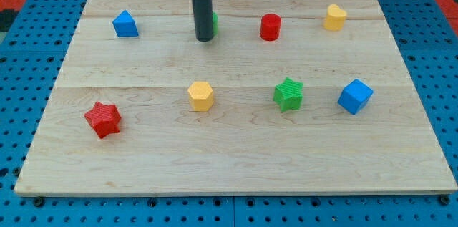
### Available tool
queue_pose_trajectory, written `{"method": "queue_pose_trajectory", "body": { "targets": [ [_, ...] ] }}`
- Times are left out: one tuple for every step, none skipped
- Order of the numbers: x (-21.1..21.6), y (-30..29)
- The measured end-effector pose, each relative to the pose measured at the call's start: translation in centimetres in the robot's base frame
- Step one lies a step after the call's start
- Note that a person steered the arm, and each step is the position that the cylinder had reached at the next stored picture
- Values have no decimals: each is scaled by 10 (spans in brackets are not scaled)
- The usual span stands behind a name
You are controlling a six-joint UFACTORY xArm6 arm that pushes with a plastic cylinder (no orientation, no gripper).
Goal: Slide the green circle towards top center
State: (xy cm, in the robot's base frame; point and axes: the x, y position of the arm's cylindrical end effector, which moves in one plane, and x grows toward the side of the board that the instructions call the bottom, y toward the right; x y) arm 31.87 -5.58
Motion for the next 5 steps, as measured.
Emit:
{"method": "queue_pose_trajectory", "body": {
  "targets": [
    [-2,-8],
    [9,10],
    [-16,14],
    [-41,-7],
    [-37,-6]
  ]
}}
